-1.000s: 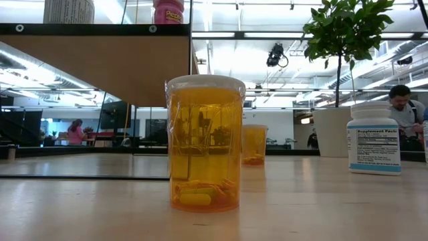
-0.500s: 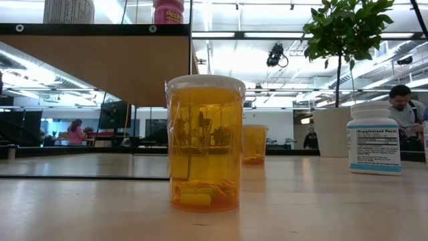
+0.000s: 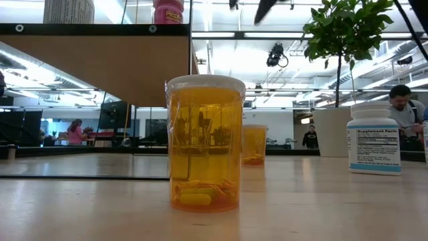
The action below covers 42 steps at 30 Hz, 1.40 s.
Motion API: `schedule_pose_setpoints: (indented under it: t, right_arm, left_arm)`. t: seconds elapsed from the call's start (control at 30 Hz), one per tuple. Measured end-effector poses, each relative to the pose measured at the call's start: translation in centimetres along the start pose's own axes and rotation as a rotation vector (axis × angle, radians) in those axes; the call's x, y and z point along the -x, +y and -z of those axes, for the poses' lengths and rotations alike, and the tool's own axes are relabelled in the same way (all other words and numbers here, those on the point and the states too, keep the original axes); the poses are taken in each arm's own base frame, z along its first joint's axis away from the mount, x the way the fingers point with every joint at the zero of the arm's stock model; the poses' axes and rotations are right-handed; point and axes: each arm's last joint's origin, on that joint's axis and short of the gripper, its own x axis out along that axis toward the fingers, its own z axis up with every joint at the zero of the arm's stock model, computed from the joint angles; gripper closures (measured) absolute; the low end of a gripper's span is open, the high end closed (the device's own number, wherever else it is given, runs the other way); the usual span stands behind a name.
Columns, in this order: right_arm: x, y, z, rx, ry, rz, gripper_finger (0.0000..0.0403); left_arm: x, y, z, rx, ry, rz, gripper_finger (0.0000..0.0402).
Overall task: Pick and place medicine bottles onto shelf by color
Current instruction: Put the middle orange pill bottle on the shelf
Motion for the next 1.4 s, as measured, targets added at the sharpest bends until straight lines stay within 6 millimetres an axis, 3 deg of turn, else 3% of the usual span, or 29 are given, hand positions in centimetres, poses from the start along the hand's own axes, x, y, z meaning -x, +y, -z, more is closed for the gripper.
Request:
schedule_pose_setpoints:
  t: [0.13, 0.23, 0.57, 0.77, 1.17, 1.4]
  right_arm:
    - [-1.8, -1.2, -1.5, 0.003, 0.110, 0.005, 0.0126]
    - [-4.6, -2.2, -2.1, 0.012, 0.215, 0.051, 0.0126]
    - [-10.9, -2.5, -1.6, 0.004, 0.328, -0.005, 0.0126]
    - [-12.9, -2.6, -0.7, 0.028, 0.327, -0.005, 0.0126]
    - [-13.8, -2.1, 0.5, 0.598, 0.218, 0.010, 0.0126]
    - [-15.6, -2.9, 0.5, 0.675, 0.260, -0.041, 0.0126]
  left_arm:
    - [0.7, 1.1, 0.5, 0.010, -0.015, -0.026, 0.0108]
    - [1.3, 1.7, 0.9, 0.027, -0.028, -0.039, 0.0108]
    - [2.4, 2.3, 1.6, 0.051, -0.058, -0.050, 0.0108]
    - [3.2, 2.4, 2.1, 0.066, -0.079, -0.052, 0.0108]
    - [4.1, 2.6, 2.7, 0.169, -0.107, -0.048, 0.0108]
    - [4.2, 2.6, 2.7, 0.237, -0.110, -0.044, 0.0108]
